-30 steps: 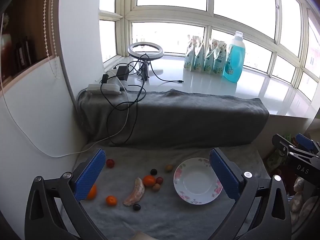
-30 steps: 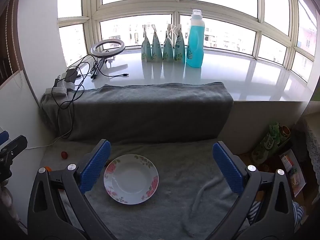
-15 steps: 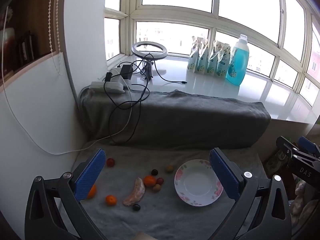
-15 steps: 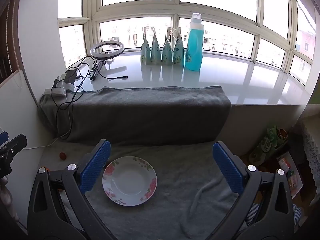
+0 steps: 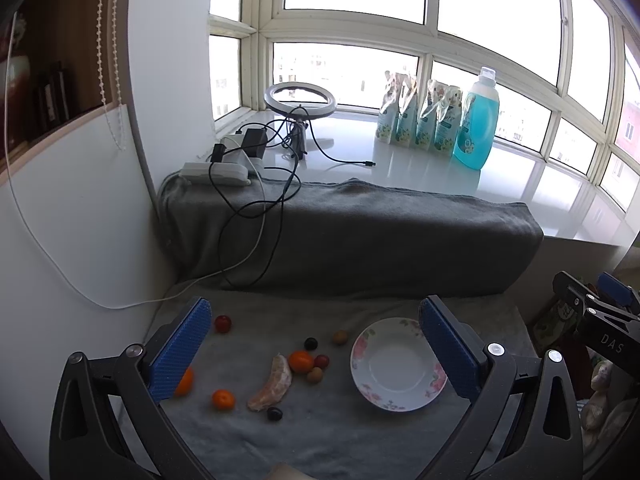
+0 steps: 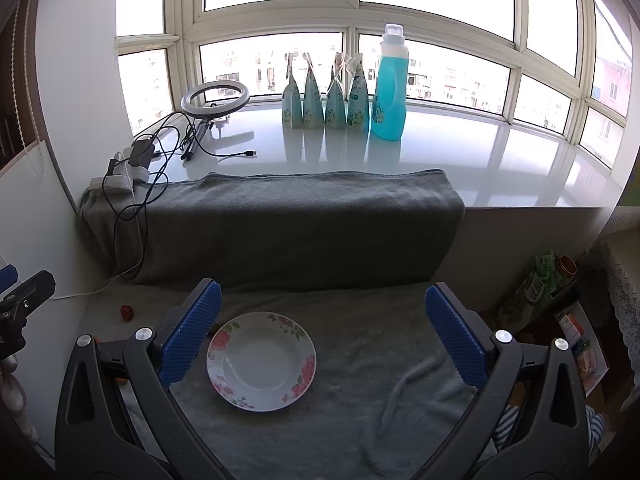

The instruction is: Organize fruits

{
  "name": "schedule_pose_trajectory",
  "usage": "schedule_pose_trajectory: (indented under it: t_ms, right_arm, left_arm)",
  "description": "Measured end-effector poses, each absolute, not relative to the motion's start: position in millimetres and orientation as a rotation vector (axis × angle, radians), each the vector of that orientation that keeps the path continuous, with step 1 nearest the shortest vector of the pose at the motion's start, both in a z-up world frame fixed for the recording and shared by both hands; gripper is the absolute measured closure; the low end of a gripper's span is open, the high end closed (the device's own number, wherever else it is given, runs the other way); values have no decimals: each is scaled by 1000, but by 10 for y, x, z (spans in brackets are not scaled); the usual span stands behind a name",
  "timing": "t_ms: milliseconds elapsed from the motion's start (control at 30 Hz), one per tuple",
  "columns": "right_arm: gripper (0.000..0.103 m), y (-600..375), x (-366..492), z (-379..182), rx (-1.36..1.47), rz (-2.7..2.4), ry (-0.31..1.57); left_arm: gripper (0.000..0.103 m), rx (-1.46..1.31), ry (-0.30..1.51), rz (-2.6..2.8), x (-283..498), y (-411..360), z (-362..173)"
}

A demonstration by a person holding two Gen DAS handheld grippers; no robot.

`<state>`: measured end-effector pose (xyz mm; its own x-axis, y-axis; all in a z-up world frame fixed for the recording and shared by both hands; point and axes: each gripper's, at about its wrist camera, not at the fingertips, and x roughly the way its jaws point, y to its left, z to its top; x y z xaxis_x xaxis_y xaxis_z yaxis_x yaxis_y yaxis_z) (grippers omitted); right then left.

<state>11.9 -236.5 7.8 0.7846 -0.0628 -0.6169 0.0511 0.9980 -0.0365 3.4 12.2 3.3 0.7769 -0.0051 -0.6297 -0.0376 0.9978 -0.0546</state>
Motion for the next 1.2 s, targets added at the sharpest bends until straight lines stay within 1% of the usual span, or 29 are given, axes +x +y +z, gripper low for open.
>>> schedule_pose_trajectory:
  t_ms: [1200]
  right_arm:
    - [0, -2365, 105, 30, -14, -69, 675]
  left_arm:
    - [0, -50, 688, 25, 11, 99, -19]
